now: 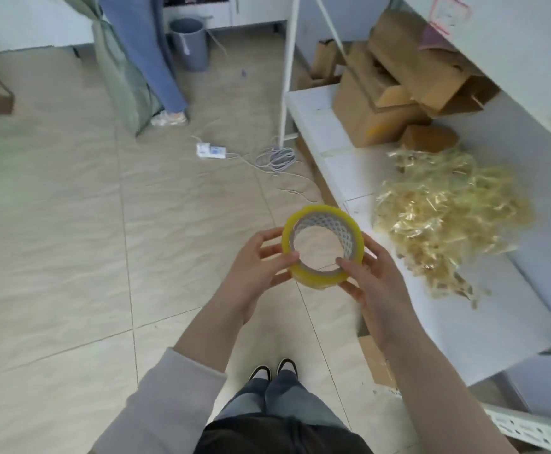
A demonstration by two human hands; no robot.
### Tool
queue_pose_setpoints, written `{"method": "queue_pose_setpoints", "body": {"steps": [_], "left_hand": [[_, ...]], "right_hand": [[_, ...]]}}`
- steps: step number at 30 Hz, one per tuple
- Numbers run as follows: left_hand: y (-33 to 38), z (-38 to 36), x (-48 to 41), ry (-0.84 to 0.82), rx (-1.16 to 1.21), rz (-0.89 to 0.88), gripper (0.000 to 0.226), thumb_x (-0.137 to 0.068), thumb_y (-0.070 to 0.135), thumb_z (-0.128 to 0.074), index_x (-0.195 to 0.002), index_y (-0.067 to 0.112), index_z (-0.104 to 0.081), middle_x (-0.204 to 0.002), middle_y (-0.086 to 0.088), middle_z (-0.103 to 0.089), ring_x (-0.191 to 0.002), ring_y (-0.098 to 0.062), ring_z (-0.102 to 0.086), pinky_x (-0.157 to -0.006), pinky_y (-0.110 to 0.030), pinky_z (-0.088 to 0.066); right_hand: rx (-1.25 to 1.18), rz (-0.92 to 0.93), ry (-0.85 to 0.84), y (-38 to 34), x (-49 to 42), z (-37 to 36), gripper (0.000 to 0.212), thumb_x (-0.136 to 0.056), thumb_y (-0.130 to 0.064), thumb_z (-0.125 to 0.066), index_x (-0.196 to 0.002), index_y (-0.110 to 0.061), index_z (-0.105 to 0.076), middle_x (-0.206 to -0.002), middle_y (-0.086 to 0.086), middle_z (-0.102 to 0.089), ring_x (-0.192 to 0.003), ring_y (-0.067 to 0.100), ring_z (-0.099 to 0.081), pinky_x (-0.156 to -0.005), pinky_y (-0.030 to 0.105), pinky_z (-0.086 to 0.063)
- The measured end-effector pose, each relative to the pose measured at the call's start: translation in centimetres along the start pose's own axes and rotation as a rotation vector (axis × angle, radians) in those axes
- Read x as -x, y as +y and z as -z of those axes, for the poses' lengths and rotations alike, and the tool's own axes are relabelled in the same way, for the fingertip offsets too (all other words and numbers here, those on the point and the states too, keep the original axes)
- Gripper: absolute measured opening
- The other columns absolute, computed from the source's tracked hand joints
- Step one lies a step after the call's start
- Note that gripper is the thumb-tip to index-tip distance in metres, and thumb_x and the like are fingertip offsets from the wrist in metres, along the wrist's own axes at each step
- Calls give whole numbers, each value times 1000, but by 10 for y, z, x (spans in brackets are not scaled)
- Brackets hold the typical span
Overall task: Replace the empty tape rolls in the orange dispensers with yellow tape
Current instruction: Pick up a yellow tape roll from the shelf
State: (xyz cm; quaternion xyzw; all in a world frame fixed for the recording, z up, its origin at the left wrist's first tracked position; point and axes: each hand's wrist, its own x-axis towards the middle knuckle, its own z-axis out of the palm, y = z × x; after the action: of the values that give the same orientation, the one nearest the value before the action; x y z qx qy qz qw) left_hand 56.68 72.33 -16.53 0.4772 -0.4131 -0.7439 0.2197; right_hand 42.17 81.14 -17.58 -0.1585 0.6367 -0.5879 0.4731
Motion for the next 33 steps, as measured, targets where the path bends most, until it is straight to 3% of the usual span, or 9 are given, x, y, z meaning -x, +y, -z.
{"method": "queue_pose_setpoints", "body": {"steps": [8, 16, 25, 29, 33], "left_hand": [[-22, 24, -16, 171, 62, 59, 39, -81, 8, -66, -115, 22, -54, -120, -16, -60, -103, -24, -63, -85, -31, -55], [0, 79, -55, 314, 127, 37, 43, -80, 11, -68, -118, 22, -52, -125, -16, -59, -114, -27, -59, -96, -38, -50], [75, 167, -129, 282, 144, -41, 38, -78, 15, -70, -107, 32, -53, -124, -15, -59, -113, -25, -60, -93, -35, -51], [108, 191, -169, 253, 119, -36, 51, -70, 18, -74, -113, 31, -53, -124, -16, -58, -113, -25, -60, -95, -35, -50], [138, 201, -216, 209, 125, -27, 43, -77, 12, -71, -111, 31, -53, -124, -16, -58, -113, -25, -60, -95, -34, -50]], "right_hand": [[98, -107, -145, 25, -43, -19, 51, -83, -6, -63, -129, -26, -50, -130, 1, -57, -109, 13, -60, -83, 30, -53], [192, -119, -263, 14, -104, -89, 50, -84, -5, -60, -129, -25, -49, -131, 1, -55, -102, 9, -60, -76, 25, -53], [216, -67, -306, -21, -186, -199, 49, -83, -6, -62, -126, -27, -53, -131, 2, -56, -104, 11, -61, -78, 27, -52], [207, -60, -286, -37, -223, -230, 50, -83, -5, -62, -127, -26, -52, -130, 2, -57, -102, 10, -61, -76, 25, -53], [208, -54, -254, -53, -268, -249, 51, -82, -5, -63, -127, -27, -53, -128, 0, -57, -102, 9, -62, -75, 24, -54]]}}
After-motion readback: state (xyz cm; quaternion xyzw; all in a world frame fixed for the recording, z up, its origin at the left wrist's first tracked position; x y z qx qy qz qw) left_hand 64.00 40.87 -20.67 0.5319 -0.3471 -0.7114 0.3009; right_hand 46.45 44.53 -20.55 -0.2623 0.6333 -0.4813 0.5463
